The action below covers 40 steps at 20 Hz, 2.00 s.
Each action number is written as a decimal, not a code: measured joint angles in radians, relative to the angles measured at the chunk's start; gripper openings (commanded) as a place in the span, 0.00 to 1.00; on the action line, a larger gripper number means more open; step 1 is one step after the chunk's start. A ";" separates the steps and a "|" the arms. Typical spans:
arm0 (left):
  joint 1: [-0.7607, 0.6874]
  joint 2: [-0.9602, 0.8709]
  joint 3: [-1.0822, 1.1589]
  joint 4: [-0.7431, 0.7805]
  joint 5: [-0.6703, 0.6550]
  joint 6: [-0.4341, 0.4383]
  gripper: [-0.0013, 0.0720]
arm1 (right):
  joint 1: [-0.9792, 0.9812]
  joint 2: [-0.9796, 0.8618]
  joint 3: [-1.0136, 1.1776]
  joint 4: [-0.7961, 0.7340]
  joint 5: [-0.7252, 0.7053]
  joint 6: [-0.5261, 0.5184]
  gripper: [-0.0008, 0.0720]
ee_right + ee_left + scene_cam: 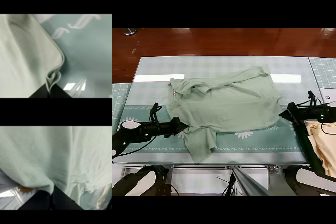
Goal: Fold the shirts.
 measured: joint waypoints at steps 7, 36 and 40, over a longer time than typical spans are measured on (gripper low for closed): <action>0.000 0.045 0.232 -0.153 -0.054 0.056 0.05 | 0.050 0.021 0.379 -0.010 0.122 0.016 0.06; 0.005 0.516 1.410 0.873 -0.555 -0.386 0.05 | 0.057 0.811 0.913 -0.389 0.327 0.211 0.06; 0.005 0.467 1.147 0.834 -0.535 -0.393 0.05 | 0.057 0.753 0.721 -0.308 0.284 0.178 0.06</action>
